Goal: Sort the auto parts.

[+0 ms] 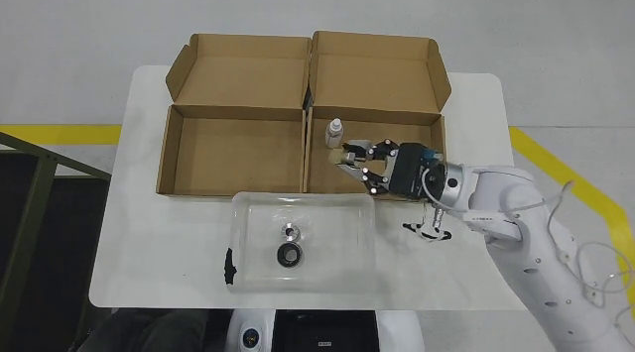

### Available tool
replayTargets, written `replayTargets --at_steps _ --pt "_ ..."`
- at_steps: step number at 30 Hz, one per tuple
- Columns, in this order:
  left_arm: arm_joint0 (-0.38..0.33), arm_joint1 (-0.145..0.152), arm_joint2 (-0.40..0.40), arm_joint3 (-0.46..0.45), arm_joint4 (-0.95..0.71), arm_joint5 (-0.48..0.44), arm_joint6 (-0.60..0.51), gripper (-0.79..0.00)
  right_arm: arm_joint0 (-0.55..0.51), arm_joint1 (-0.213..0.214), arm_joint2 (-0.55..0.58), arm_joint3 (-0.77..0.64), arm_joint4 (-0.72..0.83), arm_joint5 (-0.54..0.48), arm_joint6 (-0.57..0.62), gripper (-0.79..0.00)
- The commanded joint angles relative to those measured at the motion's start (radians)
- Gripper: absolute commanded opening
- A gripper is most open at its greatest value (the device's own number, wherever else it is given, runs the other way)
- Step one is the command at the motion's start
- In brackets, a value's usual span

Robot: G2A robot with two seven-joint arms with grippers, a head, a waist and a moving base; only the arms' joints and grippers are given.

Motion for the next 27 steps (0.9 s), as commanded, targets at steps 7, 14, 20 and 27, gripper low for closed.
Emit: replayTargets --at_steps 7,14,20,27 --pt "0.0 0.0 0.0 0.0 0.0 0.0 0.0 0.0 0.028 -0.008 -0.008 0.044 -0.005 0.037 -0.016 -0.785" --pt "0.0 0.0 0.0 0.0 0.0 0.0 0.0 0.0 0.05 -0.015 -0.022 0.103 -0.012 0.091 0.024 -0.785" --pt "0.0 0.0 0.0 0.0 0.0 0.0 0.0 0.0 0.082 -0.018 -0.041 0.157 -0.037 0.077 0.082 -0.785" --pt "0.0 0.0 0.0 0.0 0.0 0.0 0.0 0.0 0.143 -0.019 -0.064 0.206 -0.104 0.027 0.186 -0.785"
